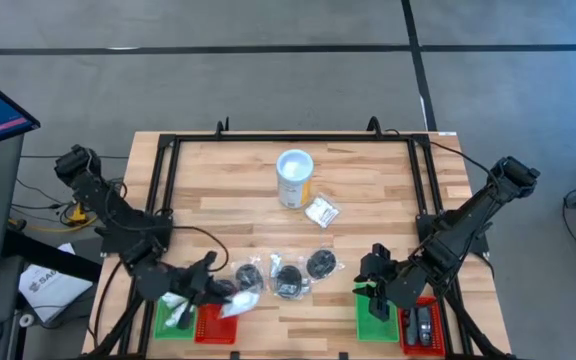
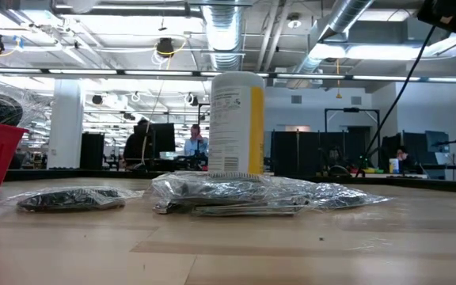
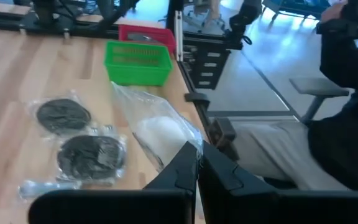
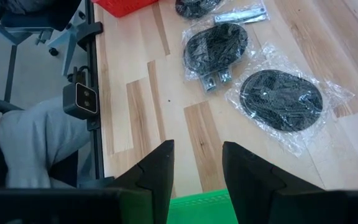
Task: Pick & Place Travel size toiletries
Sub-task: Put the cotton pack into the left green bin
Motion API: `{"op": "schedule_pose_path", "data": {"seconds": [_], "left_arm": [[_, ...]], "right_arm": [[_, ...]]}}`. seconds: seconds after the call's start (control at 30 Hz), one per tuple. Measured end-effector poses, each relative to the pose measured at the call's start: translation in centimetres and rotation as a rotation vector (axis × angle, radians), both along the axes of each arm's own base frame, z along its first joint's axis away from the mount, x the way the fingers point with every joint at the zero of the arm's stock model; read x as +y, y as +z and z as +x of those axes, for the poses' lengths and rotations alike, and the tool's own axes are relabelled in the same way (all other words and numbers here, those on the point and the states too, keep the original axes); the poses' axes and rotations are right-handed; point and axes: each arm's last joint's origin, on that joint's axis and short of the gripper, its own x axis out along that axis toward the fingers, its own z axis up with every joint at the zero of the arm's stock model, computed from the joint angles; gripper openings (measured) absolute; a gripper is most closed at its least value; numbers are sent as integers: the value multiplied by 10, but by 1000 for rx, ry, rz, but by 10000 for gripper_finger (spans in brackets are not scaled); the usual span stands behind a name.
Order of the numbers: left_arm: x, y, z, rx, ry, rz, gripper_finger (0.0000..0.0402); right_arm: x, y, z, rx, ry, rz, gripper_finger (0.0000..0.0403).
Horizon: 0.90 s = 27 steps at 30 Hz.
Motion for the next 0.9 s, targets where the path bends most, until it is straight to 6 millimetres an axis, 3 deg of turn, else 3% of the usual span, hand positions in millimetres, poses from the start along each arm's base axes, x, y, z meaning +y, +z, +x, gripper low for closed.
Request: {"op": "schedule_pose_path", "data": {"seconds": [0.37, 0.9], "left_arm": [[-25, -3, -38, 16, -19, -46, 0], [-41, -10, -91, 27, 17, -126, 0]], "right_arm": [[0, 0, 0, 0, 0, 1, 127], [0, 0, 0, -12, -14, -12, 127]]}}
